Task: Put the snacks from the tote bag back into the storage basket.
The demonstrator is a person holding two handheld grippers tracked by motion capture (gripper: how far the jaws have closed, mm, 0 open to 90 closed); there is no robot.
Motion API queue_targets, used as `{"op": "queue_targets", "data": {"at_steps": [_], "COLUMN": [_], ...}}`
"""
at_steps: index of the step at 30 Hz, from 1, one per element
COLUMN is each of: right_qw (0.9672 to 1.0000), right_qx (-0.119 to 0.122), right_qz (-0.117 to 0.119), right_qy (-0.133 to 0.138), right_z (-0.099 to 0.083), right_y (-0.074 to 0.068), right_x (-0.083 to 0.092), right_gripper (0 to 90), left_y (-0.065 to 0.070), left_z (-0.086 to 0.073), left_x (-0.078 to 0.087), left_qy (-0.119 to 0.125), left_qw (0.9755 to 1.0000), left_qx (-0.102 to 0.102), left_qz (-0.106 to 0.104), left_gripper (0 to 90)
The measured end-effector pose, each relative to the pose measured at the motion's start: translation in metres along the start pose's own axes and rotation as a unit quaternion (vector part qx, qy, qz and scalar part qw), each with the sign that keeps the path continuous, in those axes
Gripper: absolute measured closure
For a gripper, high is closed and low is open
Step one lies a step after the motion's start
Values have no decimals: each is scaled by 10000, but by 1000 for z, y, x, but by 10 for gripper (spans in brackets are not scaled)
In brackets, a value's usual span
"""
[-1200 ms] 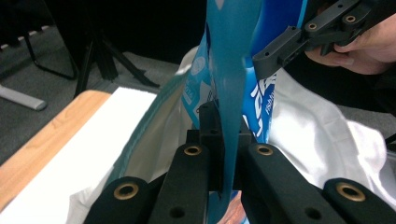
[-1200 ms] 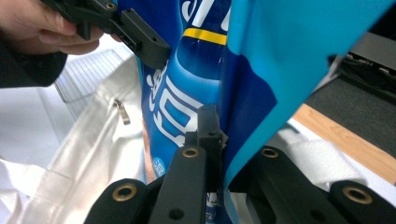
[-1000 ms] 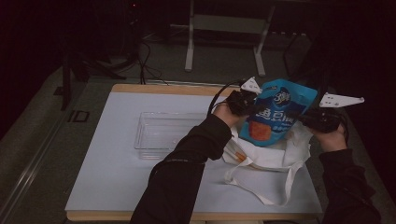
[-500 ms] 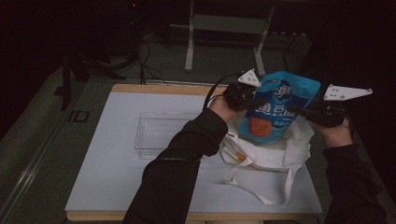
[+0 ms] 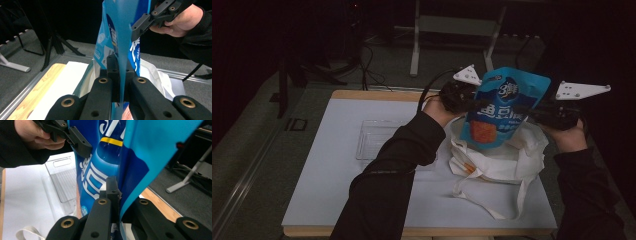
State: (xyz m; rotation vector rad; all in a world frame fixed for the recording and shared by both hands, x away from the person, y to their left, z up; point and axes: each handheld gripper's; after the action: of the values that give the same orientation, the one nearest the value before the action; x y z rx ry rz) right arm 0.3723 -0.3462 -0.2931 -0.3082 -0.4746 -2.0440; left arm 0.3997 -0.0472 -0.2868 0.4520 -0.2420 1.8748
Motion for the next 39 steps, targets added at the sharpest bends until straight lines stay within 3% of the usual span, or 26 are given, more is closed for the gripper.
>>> {"op": "queue_targets", "data": {"at_steps": [17, 26, 39], "right_qw": [9988, 9970, 9940], "right_qx": [280, 371, 591], "right_qz": [377, 662, 917], "right_qy": [113, 163, 111], "right_z": [44, 67, 95], "right_y": [-21, -34, -52], "right_x": [-40, -75, -117], "right_gripper": [885, 885, 886], "left_y": [-4, -9, -15], "left_z": [-10, -22, -43], "left_x": [68, 109, 155], "left_qy": [-8, -81, -89], "left_qw": [9997, 9985, 9963], "left_qx": [40, 113, 234], "left_qz": [258, 521, 824], "left_gripper": [900, 900, 900]}}
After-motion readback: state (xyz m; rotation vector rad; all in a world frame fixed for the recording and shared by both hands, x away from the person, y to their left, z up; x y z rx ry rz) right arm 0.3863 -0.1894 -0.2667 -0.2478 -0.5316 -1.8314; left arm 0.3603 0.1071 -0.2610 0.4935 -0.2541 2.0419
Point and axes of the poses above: each handheld gripper's, and its own axes: x roughly backward along the jaws, z roughly out of its top, y roughly to its right, and after that the axes turned 7 degrees about x, right-handed
